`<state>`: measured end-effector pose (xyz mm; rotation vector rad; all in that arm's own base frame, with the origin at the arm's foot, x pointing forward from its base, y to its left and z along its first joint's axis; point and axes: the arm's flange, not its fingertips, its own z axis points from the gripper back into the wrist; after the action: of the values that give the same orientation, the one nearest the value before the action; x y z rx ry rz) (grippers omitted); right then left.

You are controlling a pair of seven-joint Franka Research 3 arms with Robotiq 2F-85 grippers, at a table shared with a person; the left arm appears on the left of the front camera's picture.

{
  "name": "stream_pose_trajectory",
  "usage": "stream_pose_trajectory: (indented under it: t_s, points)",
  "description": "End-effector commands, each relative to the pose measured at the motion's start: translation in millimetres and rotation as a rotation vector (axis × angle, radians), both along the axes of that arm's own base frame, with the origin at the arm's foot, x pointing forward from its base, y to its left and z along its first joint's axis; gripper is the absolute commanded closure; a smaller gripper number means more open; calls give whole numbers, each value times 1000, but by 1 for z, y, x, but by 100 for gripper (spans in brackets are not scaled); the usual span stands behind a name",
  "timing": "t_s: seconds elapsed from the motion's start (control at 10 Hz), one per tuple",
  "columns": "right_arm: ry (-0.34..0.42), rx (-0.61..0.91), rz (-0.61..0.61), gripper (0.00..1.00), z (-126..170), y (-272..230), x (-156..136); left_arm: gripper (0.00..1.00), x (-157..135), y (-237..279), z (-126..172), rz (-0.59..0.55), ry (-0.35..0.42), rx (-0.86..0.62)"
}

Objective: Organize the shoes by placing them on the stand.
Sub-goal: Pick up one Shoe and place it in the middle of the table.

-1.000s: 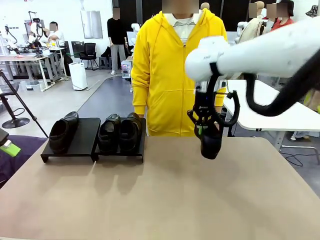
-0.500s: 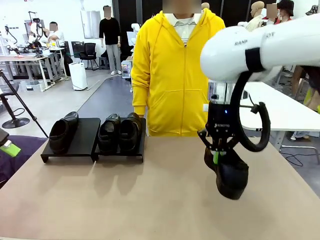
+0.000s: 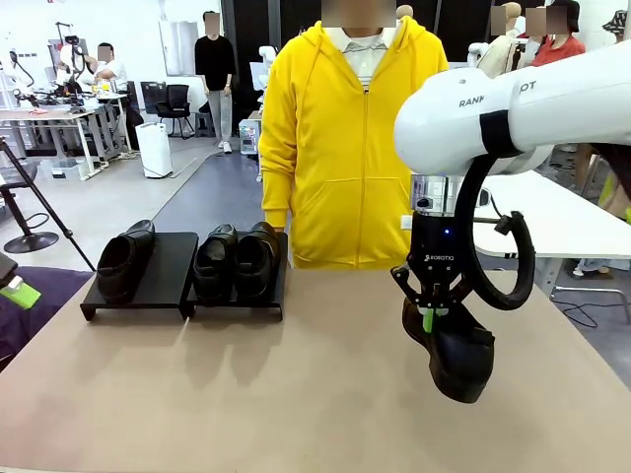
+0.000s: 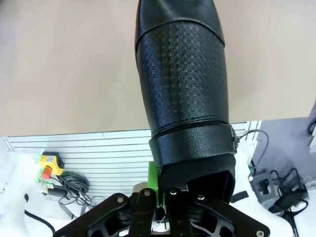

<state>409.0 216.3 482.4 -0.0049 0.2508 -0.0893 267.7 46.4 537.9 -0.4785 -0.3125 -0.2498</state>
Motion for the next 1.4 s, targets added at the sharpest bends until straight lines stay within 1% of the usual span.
stream_pose_trajectory:
  t_s: [0.0, 0.1, 0.2, 0.3, 0.4, 0.5, 0.6, 0.7, 0.8, 0.9, 1.0, 1.3]
  points:
    - [-84, 20, 41, 100, -1, 26, -12, 3, 0, 2, 3, 1, 4, -9]
    - [-159, 37, 49, 100, -2, 63, -31, 3, 0, 2, 3, 1, 4, -9]
    - [-210, 17, 14, 100, -7, 98, -42, 3, 0, 2, 3, 1, 4, -9]
    - [-259, 10, -11, 100, -15, 130, -44, 3, 0, 2, 3, 1, 4, -9]
    - [-263, -1, -20, 100, -27, 152, -42, 3, 0, 2, 3, 1, 4, -9]
    - [-266, -32, -68, 100, -39, 174, -39, 3, 0, 2, 3, 1, 4, -9]
    - [-257, -19, -47, 100, -49, 193, -36, 3, 0, 2, 3, 1, 4, -9]
    - [-266, -36, -82, 100, -59, 209, -33, 3, 0, 2, 3, 1, 4, -9]
    - [-283, -37, -86, 100, -69, 220, -28, 3, 0, 2, 3, 1, 4, -9]
    - [-265, -30, -20, 100, -78, 229, -23, 3, 0, 2, 3, 1, 4, -9]
    - [-239, -40, 6, 100, -87, 236, -18, 3, 0, 2, 3, 1, 4, -9]
    - [-229, -41, 41, 100, -101, 248, -12, 3, 0, 2, 3, 1, 4, -9]
